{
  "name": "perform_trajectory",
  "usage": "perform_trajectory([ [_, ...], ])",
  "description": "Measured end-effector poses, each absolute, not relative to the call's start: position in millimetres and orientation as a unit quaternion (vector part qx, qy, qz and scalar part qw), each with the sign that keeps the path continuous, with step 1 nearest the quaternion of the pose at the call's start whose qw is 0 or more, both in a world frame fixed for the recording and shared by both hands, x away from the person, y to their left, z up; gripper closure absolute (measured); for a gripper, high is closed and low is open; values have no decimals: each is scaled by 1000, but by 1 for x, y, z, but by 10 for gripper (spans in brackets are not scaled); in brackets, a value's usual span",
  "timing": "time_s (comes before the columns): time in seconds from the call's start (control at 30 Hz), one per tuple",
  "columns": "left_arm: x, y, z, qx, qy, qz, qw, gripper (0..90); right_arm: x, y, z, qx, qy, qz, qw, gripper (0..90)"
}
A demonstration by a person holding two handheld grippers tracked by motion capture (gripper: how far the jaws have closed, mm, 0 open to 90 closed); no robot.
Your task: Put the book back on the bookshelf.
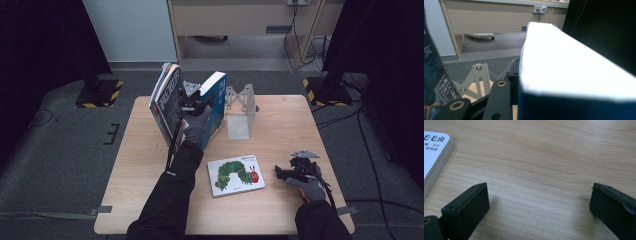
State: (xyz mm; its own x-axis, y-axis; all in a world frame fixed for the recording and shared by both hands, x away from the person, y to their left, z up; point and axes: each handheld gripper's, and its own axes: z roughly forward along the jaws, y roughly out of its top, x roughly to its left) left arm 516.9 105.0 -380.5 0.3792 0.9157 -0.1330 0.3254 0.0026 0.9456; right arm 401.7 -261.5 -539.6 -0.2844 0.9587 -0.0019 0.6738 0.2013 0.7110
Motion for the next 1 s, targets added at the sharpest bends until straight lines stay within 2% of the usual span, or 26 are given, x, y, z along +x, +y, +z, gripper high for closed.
perform_trajectory([
  [0.47,502,122,-392,637,489,287,523,574,402,-261,-540,553,740,307,231,26],
  [1.0,488,117,-394,633,489,291,525,562,402,-261,-540,553,739,307,231,25],
])
